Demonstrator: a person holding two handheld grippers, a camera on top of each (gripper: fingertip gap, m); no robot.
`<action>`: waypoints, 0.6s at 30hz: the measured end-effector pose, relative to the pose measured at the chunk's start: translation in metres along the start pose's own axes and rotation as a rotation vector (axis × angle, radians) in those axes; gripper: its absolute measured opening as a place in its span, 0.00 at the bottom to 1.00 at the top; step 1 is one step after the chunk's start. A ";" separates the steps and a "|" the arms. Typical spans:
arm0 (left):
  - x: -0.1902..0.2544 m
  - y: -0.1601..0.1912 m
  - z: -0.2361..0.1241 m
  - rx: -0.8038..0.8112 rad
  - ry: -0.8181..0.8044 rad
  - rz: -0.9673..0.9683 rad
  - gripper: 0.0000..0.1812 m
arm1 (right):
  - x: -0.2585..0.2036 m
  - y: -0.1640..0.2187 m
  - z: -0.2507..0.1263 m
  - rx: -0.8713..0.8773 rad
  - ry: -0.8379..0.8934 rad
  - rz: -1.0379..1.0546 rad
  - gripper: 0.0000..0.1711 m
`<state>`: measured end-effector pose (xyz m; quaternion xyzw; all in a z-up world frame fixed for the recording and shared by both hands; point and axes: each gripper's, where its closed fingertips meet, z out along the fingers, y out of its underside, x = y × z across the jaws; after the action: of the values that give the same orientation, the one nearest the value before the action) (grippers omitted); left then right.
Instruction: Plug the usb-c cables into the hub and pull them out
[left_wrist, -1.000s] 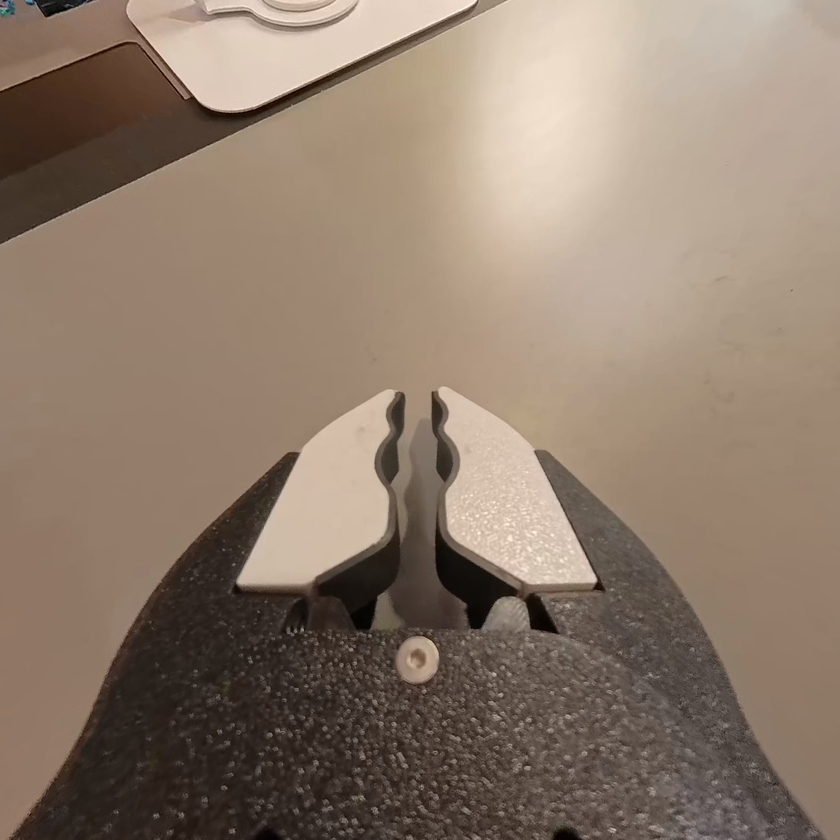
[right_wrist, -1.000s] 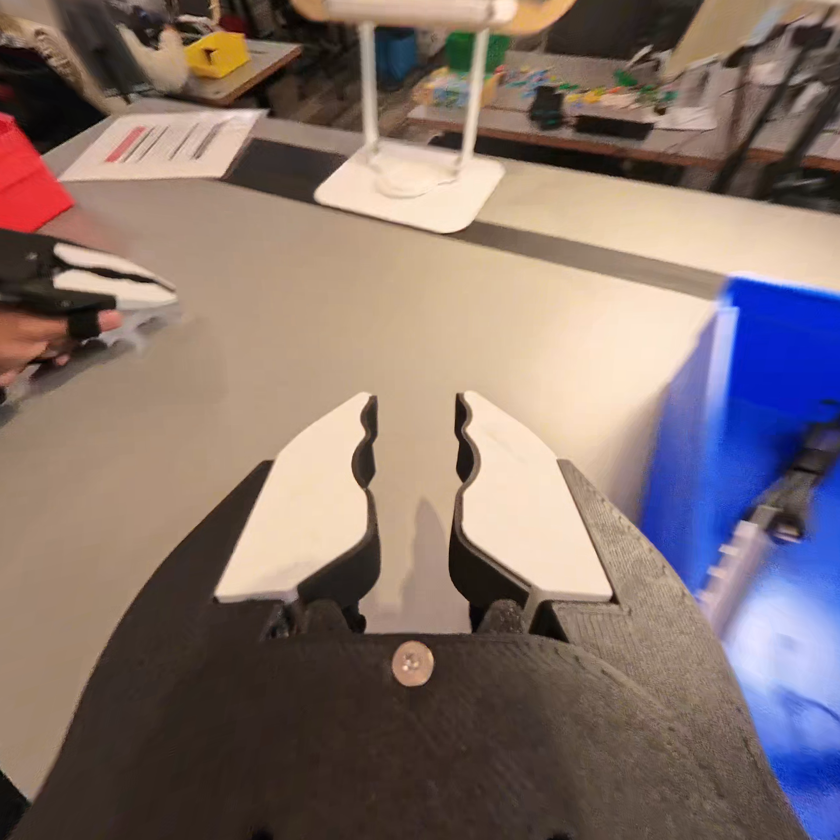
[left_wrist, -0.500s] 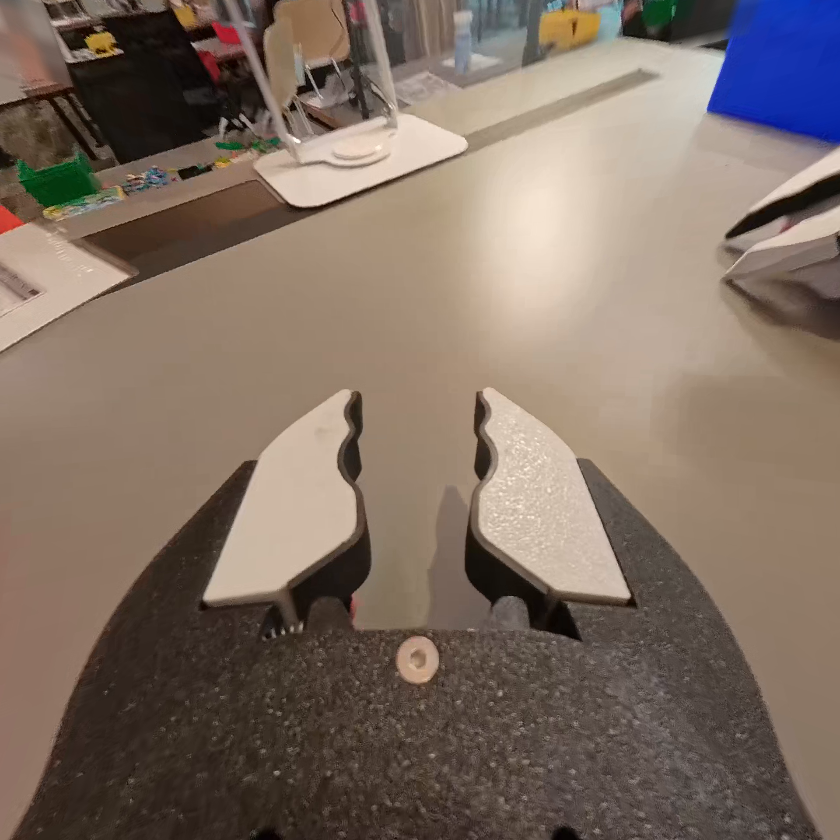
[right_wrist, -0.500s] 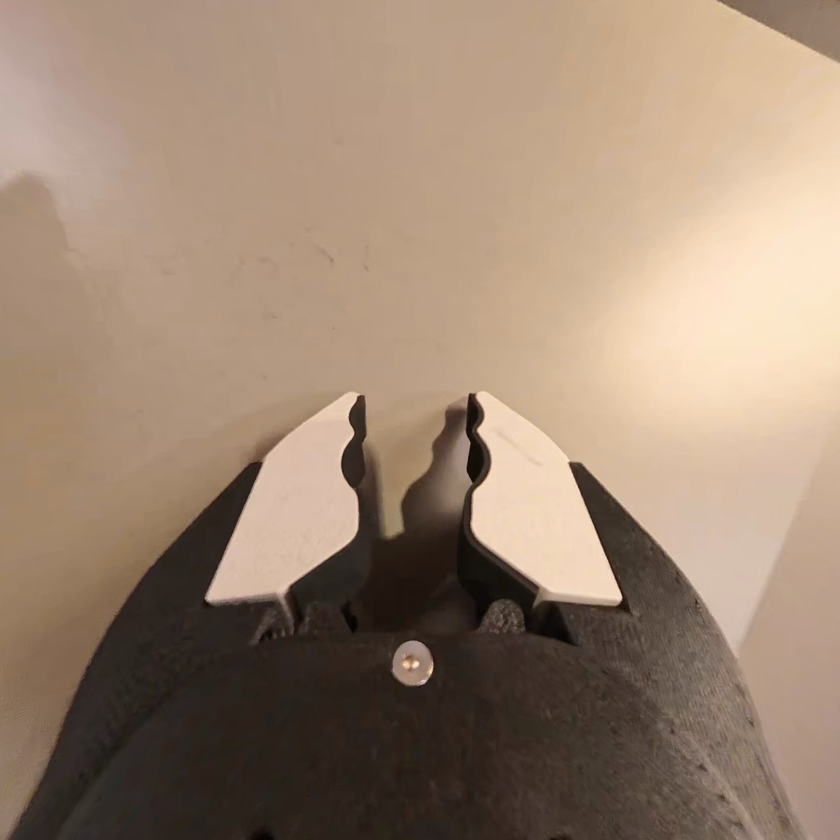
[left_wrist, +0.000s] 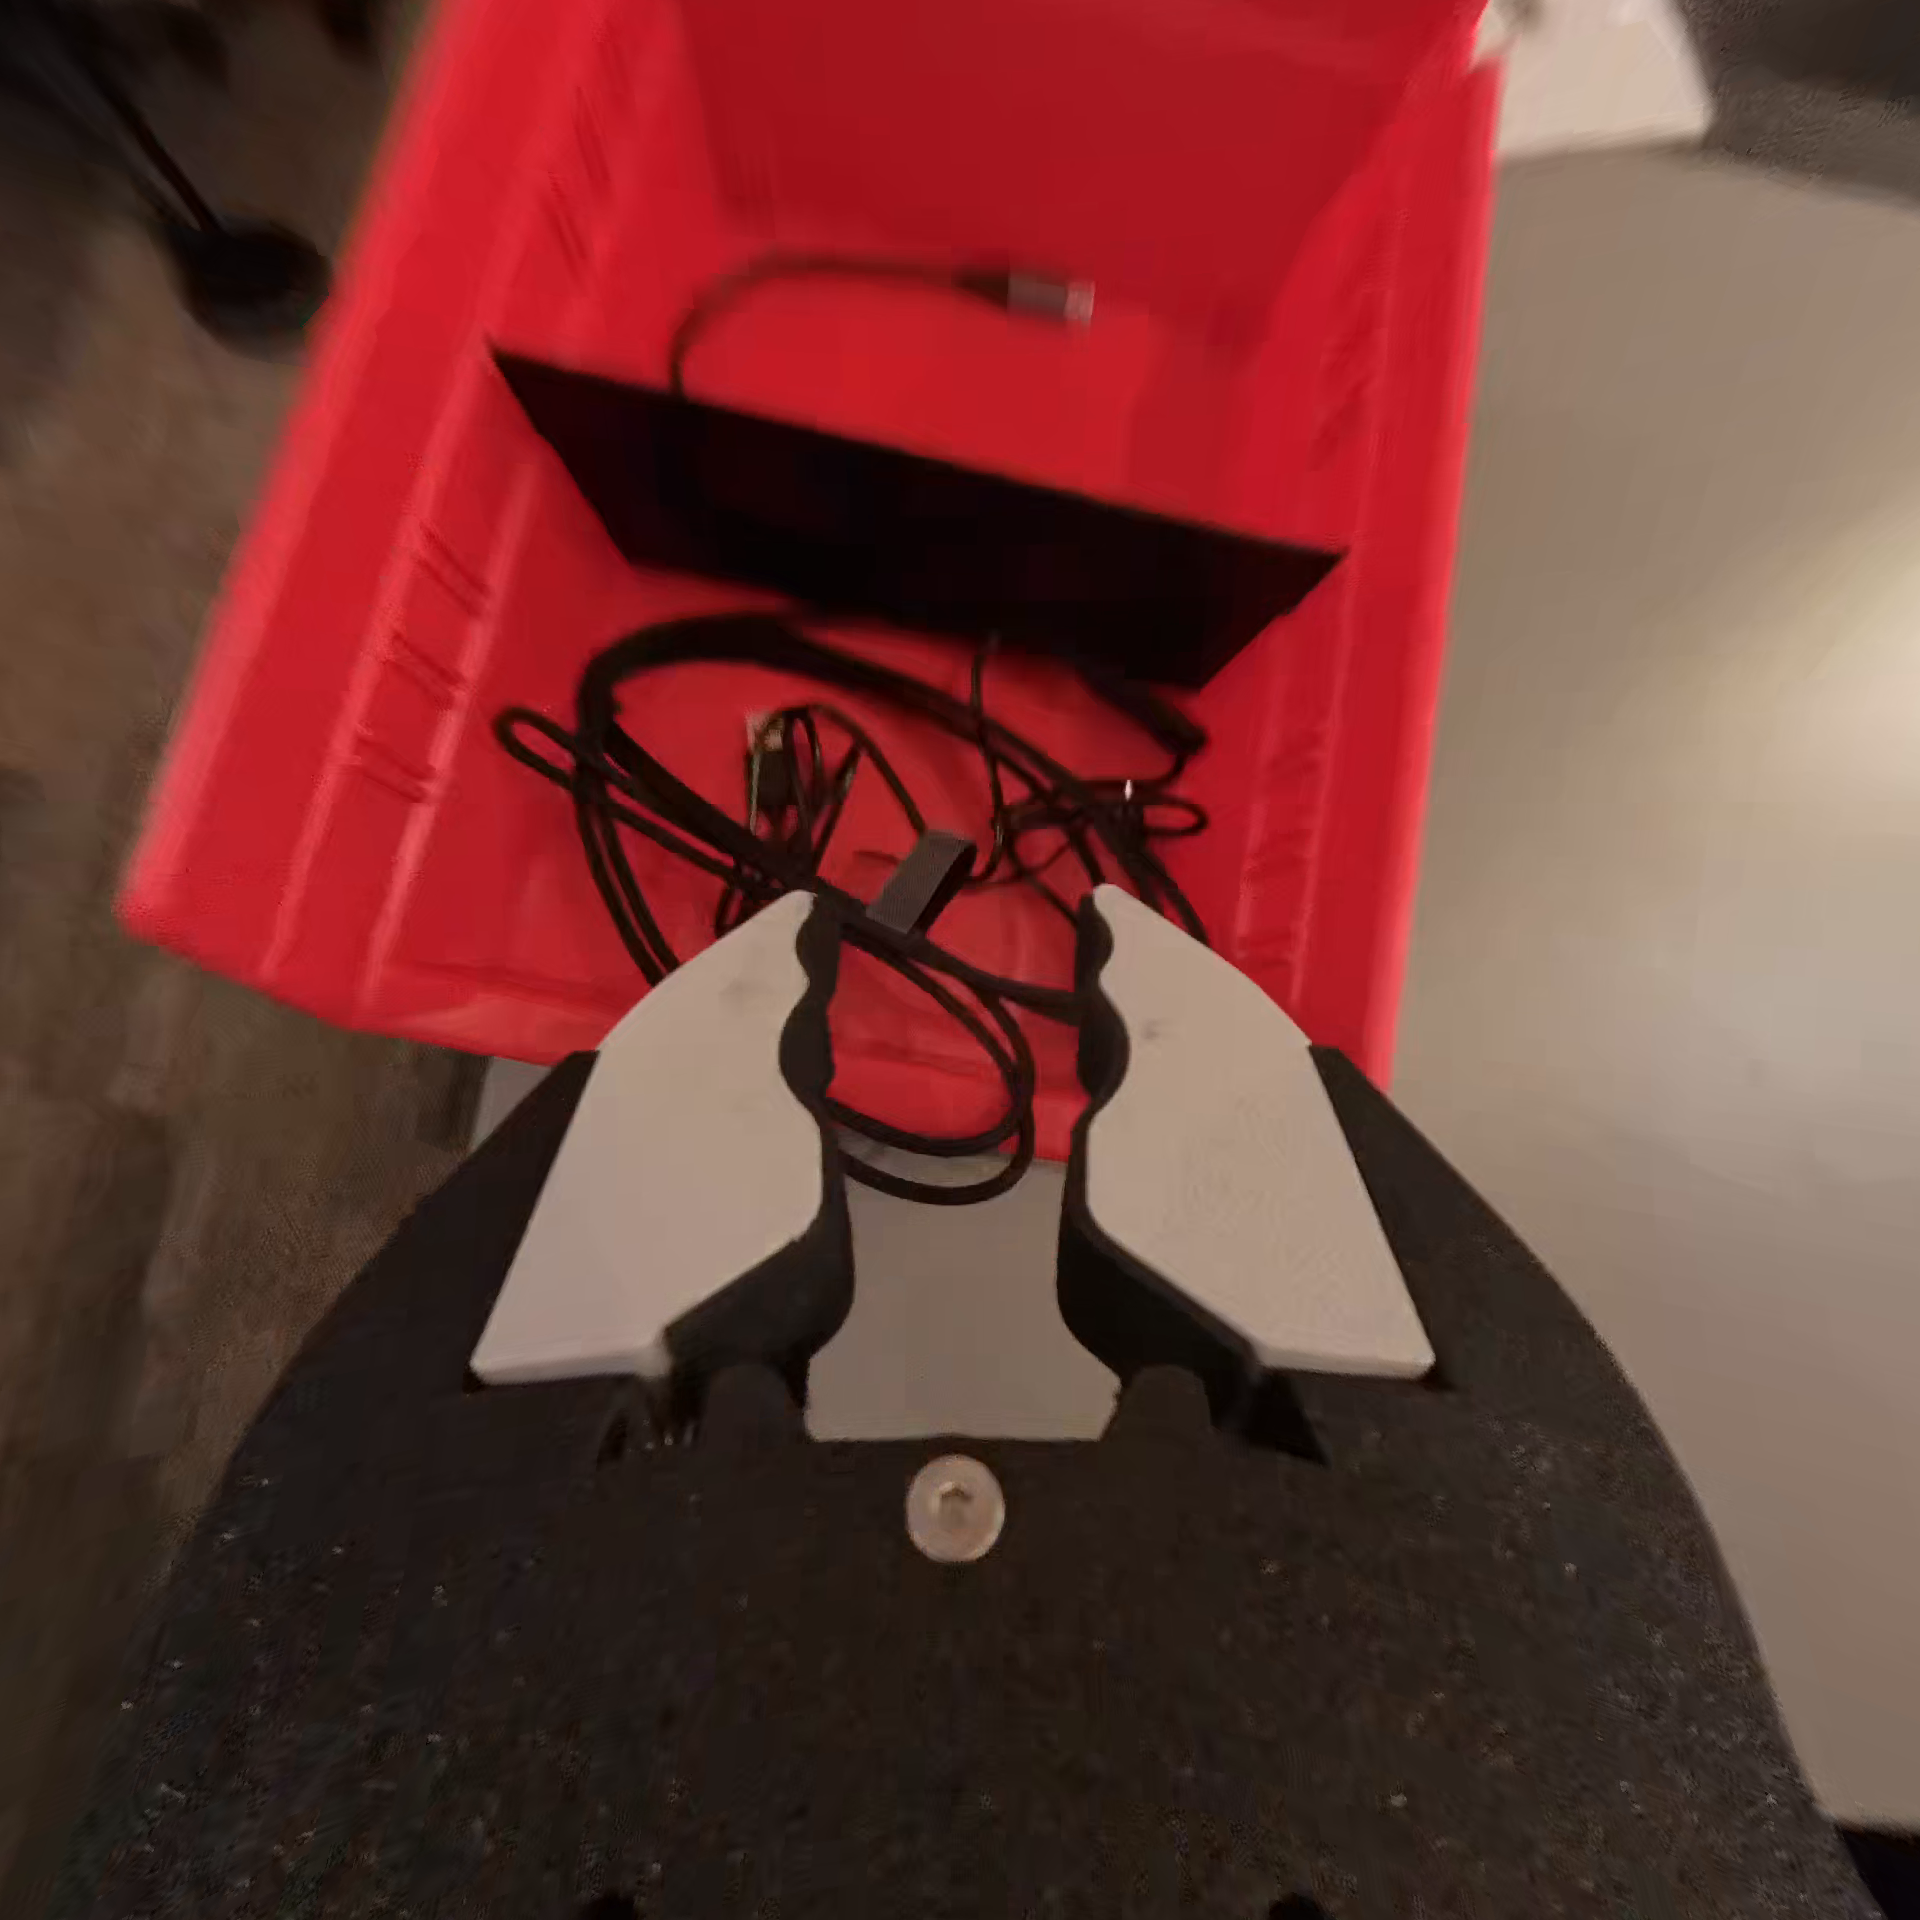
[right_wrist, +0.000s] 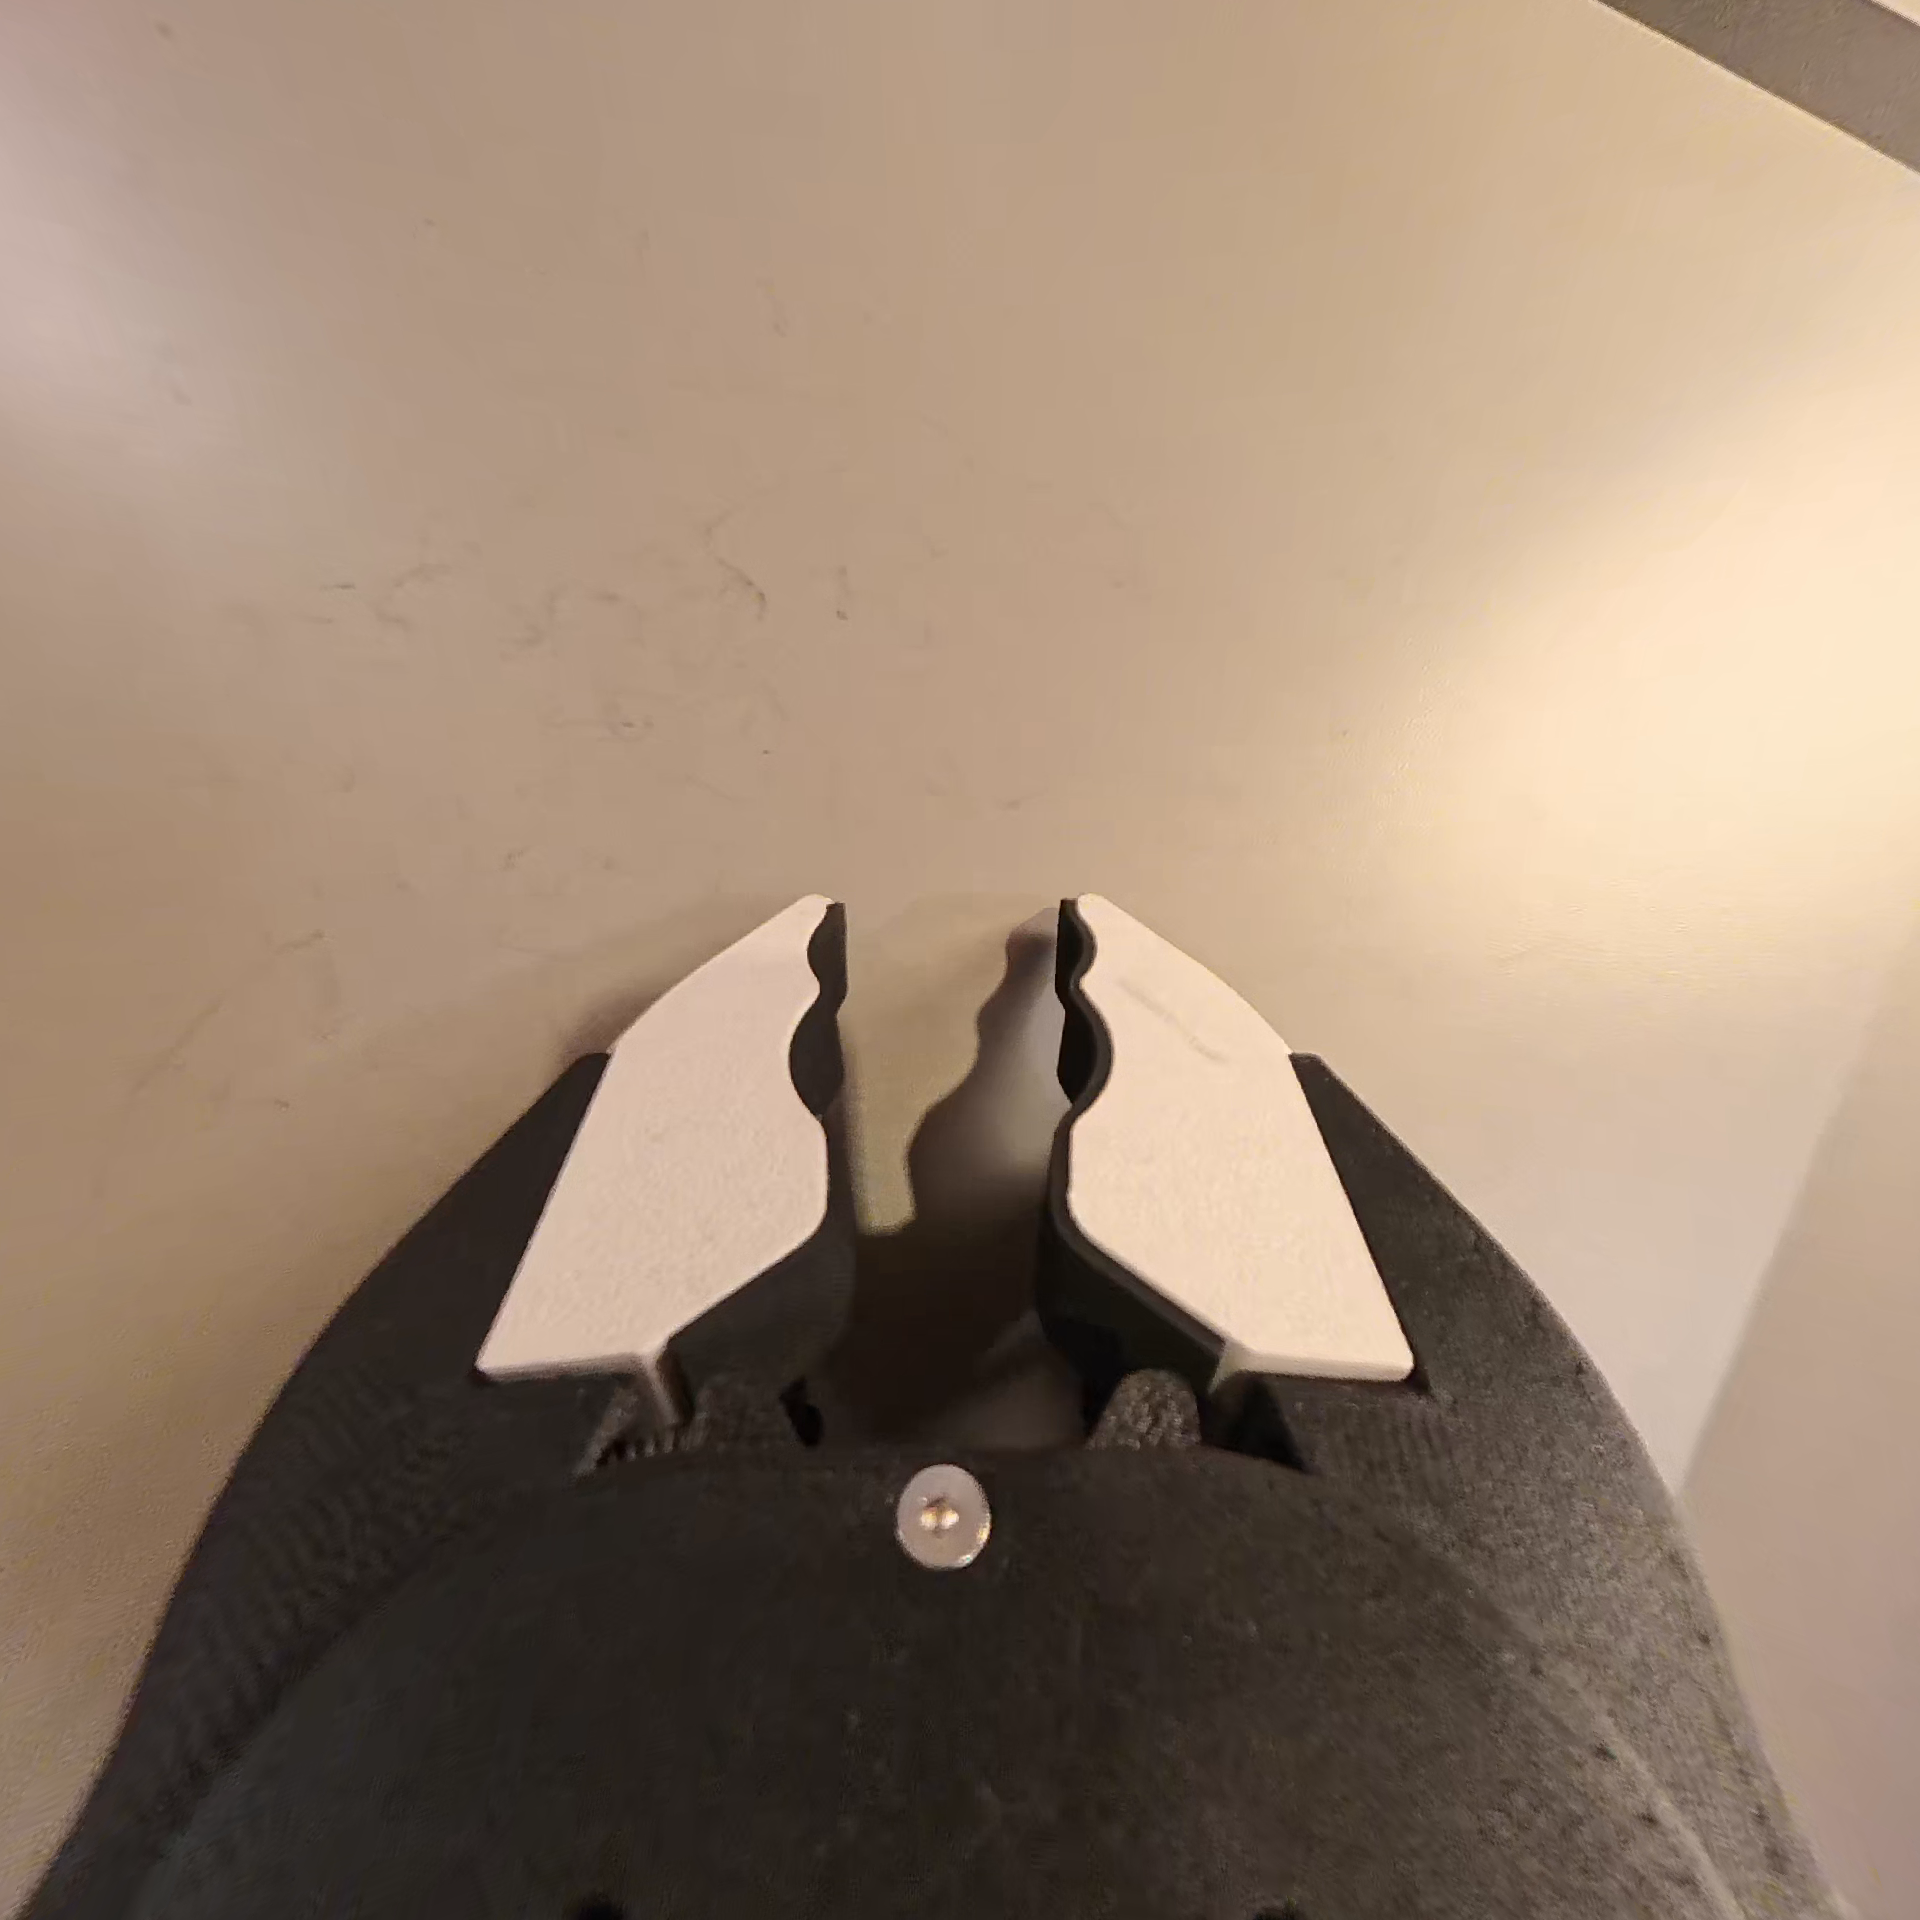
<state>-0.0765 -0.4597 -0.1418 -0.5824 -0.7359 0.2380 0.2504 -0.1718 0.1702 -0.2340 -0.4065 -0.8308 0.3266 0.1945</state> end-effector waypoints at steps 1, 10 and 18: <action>-0.003 0.008 0.014 -0.083 0.030 -0.017 0.27 | 0.000 0.000 0.000 0.000 0.002 -0.002 0.23; -0.027 0.041 0.064 -0.445 -0.110 0.024 0.34 | 0.002 -0.002 -0.002 0.019 0.074 -0.050 0.22; -0.032 0.030 0.056 -0.408 -0.175 0.076 0.15 | -0.001 -0.006 -0.006 0.051 0.139 -0.135 0.18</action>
<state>-0.0845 -0.4883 -0.2063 -0.6253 -0.7653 0.1430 0.0537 -0.1712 0.1693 -0.2258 -0.3660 -0.8323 0.3049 0.2835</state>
